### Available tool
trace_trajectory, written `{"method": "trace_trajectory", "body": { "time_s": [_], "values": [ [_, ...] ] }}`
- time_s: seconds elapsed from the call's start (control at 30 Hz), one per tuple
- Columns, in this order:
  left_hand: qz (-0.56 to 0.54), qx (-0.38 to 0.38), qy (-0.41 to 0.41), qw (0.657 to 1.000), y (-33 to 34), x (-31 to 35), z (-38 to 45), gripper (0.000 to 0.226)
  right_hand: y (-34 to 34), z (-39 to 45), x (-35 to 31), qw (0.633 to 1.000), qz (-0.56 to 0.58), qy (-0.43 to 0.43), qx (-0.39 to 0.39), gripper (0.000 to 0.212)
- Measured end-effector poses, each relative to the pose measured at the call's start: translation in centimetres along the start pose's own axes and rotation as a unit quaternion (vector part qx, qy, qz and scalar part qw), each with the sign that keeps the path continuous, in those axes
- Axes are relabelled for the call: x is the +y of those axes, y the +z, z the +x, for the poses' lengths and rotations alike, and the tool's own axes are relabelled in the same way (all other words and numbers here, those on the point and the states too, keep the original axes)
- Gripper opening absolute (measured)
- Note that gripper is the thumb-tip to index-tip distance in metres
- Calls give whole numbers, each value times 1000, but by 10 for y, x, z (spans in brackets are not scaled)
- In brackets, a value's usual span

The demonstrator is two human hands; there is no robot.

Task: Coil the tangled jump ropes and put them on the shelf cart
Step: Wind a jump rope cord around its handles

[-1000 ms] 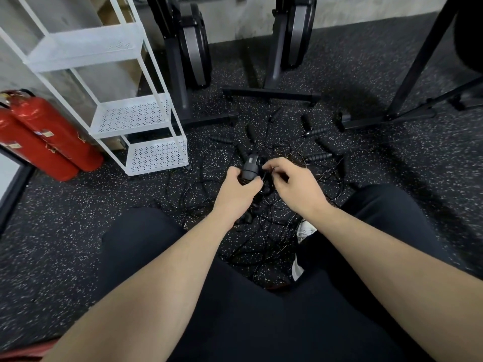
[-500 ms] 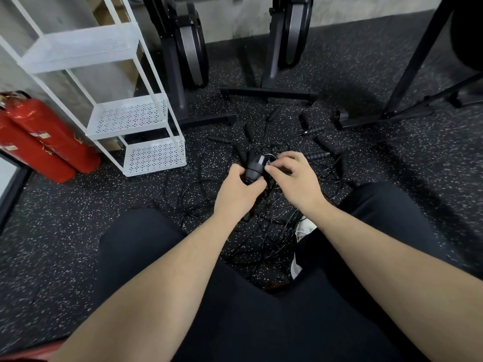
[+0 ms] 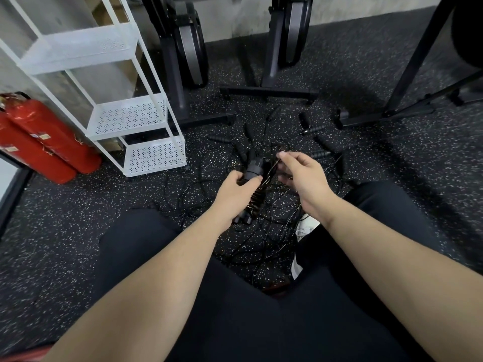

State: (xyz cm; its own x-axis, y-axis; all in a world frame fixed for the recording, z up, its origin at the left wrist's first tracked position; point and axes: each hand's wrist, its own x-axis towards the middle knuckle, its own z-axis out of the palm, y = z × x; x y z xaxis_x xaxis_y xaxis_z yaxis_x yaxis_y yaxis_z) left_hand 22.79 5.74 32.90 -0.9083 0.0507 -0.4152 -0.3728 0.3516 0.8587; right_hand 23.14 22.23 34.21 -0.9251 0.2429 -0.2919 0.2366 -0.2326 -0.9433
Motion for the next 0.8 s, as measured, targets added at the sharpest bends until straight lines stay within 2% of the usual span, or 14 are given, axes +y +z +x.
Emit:
{"method": "trace_trajectory", "body": {
  "time_s": [0.17, 0.27, 0.5, 0.63, 0.8],
  "values": [
    [-30, -14, -32, 999, 1, -4, 3, 51, 0, 0, 2, 999, -13, 27, 13, 5],
    [-79, 1, -55, 995, -1, 1, 5, 47, 0, -1, 3, 998, -36, 40, 16, 9],
    [-166, -9, -82, 983, -3, 16, 10, 48, 10, -5, 6, 986, -146, 11, -78, 26],
    [-186, -30, -63, 980, -5, 18, 14, 55, 15, -2, 5, 981, -179, -7, -77, 28],
    [-165, -48, -15, 985, -17, 26, 21, 67, 27, 12, -5, 990, -120, 16, -70, 24]
  ]
}}
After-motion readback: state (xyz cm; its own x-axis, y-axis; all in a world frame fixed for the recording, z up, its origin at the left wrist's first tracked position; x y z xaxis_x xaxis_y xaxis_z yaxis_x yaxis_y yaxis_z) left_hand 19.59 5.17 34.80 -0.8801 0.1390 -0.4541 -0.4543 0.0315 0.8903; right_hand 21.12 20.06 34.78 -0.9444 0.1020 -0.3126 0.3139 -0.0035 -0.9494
